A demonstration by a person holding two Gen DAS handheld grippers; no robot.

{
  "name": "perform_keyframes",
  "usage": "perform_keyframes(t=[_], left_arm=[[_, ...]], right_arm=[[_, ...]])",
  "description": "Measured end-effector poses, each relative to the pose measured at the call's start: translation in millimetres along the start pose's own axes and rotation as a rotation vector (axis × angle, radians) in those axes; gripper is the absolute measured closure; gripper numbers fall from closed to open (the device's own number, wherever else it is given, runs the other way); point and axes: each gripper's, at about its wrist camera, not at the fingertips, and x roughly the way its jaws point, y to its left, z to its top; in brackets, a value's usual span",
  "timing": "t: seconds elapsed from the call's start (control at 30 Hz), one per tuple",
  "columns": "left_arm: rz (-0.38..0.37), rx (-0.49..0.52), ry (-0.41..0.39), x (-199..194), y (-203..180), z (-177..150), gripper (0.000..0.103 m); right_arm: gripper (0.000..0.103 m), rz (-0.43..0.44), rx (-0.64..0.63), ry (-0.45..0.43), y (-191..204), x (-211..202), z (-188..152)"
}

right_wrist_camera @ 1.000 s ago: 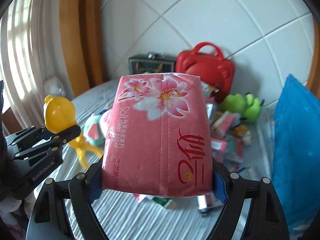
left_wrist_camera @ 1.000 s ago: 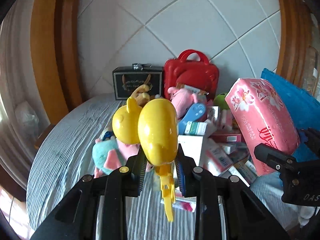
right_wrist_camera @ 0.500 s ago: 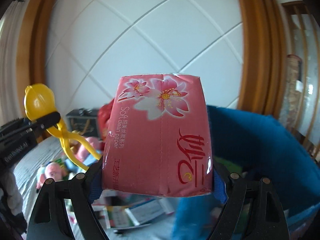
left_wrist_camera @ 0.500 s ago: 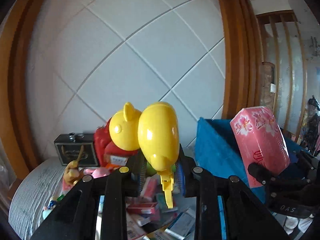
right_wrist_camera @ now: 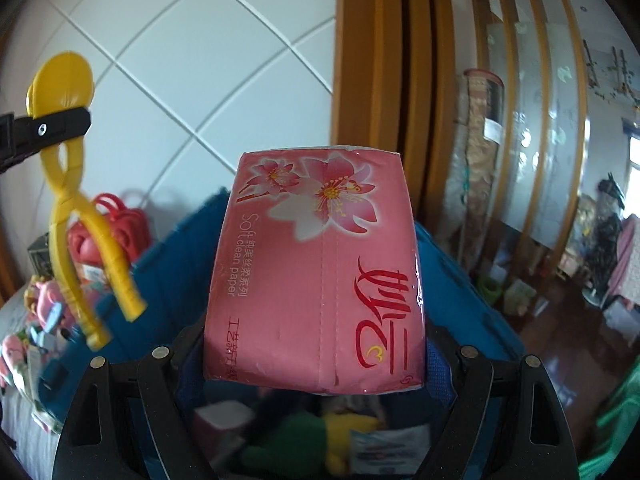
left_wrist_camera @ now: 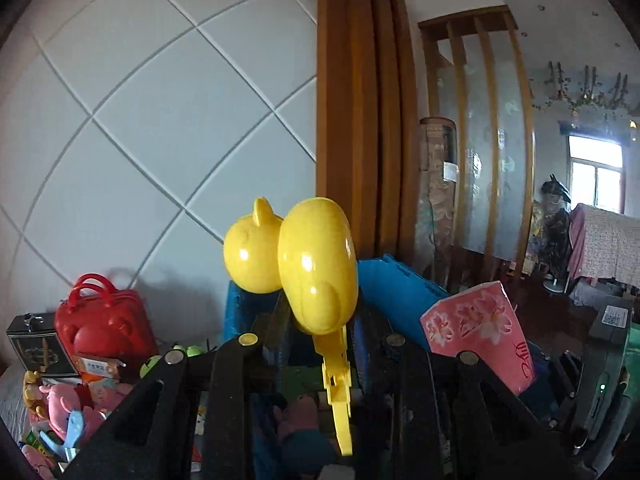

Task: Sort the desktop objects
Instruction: 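Carry both items to the blue crate and open both grippers inside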

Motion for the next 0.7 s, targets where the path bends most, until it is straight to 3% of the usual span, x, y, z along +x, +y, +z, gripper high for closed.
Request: perform_keyframes(t=[0.17, 0.3, 0.43, 0.5, 0.57, 0.7], left_arm=[[-0.035, -0.005, 0.161, 41, -28, -36, 0.077], [-0.008, -0.006, 0.287, 65, -38, -65, 0.077], [0.027, -0.009, 0.368, 74, -37, -81, 0.077], [0.044, -0.008, 0.366, 71, -37, -78, 0.075], [0.090, 0.024, 0.374, 69, -37, -75, 0.065], [0.085, -0.008, 0.361, 64, -31, -72, 0.036]], right_arm=[[0.017, -0.024, -0.015, 0.065, -24, 28, -18], [0.017, -0.052, -0.026, 0.113, -31, 46, -24], [0.017, -0.059, -0.039, 0.131, -35, 55, -27], [0.017, -0.061, -0.048, 0.124, -33, 54, -28], [0.017, -0.065, -0.049, 0.131, -34, 57, -27], [0.017, -0.053, -0.038, 0.122, -34, 55, -28]])
